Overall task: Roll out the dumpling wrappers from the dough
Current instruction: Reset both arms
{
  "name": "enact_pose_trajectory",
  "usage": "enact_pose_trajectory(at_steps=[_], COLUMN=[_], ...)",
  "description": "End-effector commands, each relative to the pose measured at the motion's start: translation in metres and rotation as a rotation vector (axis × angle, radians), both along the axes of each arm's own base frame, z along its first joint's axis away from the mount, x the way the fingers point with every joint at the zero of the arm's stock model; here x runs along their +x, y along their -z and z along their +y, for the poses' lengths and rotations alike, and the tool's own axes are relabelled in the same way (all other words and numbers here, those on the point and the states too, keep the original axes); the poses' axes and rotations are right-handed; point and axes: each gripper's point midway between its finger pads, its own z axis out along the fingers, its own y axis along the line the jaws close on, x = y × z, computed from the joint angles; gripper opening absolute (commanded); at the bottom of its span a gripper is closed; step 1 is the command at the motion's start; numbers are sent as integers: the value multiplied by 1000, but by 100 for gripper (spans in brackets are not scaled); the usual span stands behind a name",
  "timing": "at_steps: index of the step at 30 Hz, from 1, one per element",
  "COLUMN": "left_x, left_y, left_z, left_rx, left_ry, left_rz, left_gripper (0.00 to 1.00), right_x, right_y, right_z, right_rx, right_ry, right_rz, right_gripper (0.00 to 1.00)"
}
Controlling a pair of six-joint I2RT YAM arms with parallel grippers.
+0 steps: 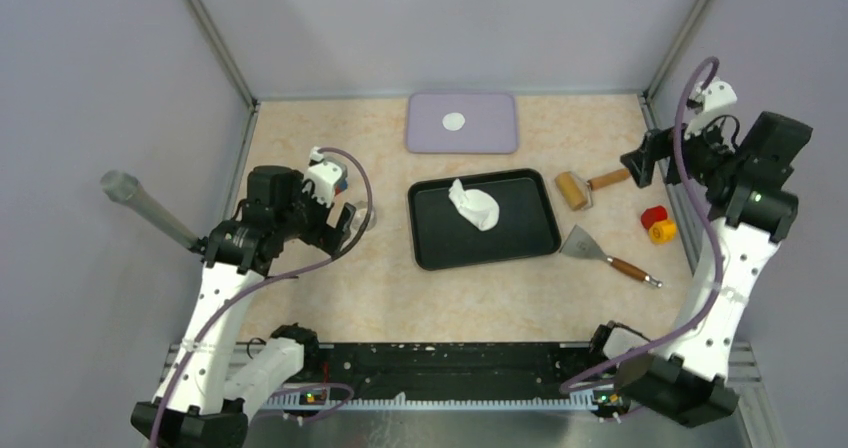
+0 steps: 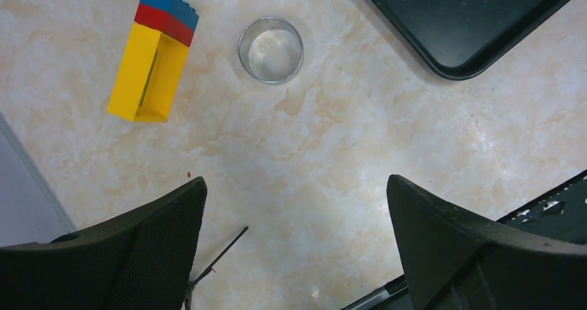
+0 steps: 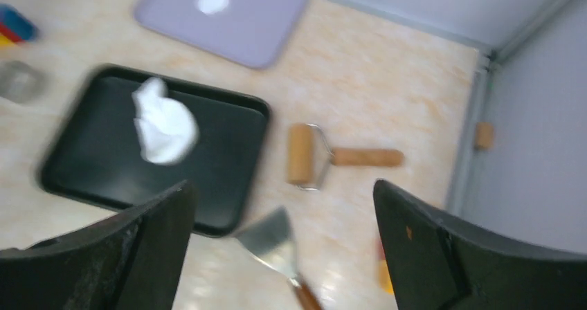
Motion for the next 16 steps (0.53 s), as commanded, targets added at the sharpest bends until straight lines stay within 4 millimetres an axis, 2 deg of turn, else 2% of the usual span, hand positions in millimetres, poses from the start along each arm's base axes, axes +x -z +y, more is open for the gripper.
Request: enact_pose_trajectory(at_steps=[1, 2, 4, 6, 8, 12, 16], left_x=[-4, -7, -12, -17, -20, -22, -18], left_y=[-19, -19, -20, -19, -23, -27, -21], left_z=[-16, -18, -21, -22, -22, -23, -18], left_rx=[-98, -113, -144, -165, -181, -196, -188], left_ry=[46, 56, 64, 76, 77, 88, 61], left_rz=[-83, -89, -117, -156, -199, -210, -212], left_gripper=[99, 99, 99, 99, 99, 99, 99], right_x=[-63, -76, -100, -119, -137, -145, -158], right_y=[-79, -88, -86, -71, -66, -52, -39], right_z=[115, 127, 141, 158, 170, 174, 181], right_rx=[380, 425, 500, 577, 566, 561, 489], right_ry=[-355, -387, -398, -504, -615, -651, -713], right_rz=[-327, -401, -511, -429, -368, -326, -379], right_gripper=[94, 94, 95, 95, 96, 96, 97])
